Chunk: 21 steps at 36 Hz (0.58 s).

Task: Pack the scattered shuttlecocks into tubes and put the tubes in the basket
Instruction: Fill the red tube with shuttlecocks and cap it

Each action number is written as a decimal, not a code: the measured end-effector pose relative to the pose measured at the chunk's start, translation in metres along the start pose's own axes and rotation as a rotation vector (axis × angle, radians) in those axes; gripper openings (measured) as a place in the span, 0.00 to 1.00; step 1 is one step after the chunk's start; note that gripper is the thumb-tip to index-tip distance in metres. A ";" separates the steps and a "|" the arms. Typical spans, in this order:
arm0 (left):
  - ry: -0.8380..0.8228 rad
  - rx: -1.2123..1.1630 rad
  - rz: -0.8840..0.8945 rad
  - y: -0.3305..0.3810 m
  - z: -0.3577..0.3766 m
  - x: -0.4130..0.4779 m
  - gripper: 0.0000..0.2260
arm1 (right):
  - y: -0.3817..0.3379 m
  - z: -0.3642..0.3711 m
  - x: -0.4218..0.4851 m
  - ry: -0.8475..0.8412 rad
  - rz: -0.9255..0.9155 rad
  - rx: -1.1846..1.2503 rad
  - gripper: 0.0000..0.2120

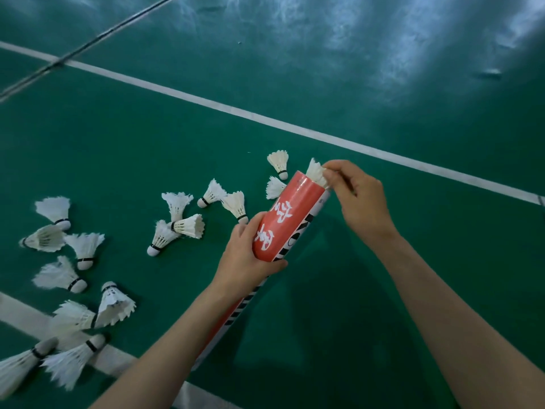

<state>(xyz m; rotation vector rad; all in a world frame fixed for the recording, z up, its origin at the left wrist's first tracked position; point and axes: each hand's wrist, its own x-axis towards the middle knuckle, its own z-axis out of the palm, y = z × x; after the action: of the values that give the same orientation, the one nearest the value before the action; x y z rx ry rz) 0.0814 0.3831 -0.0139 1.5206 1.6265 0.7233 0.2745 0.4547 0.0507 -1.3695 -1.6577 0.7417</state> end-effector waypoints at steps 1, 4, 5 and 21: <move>0.003 0.011 0.001 -0.001 -0.001 -0.001 0.41 | -0.001 0.004 -0.001 -0.047 0.005 -0.007 0.06; 0.043 -0.007 -0.026 -0.006 -0.006 -0.004 0.40 | -0.006 0.014 -0.001 -0.194 0.046 -0.027 0.11; 0.058 -0.020 -0.038 -0.008 -0.009 -0.005 0.39 | -0.006 0.017 -0.001 -0.248 0.073 0.010 0.15; 0.004 0.094 -0.331 -0.067 -0.013 0.032 0.44 | 0.081 0.098 0.045 -0.251 0.483 0.055 0.12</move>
<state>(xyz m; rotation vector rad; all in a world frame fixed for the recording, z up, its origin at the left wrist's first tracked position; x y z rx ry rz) 0.0346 0.4076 -0.0672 1.2680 1.8786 0.4735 0.2244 0.5231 -0.0542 -1.7159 -1.4858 1.2710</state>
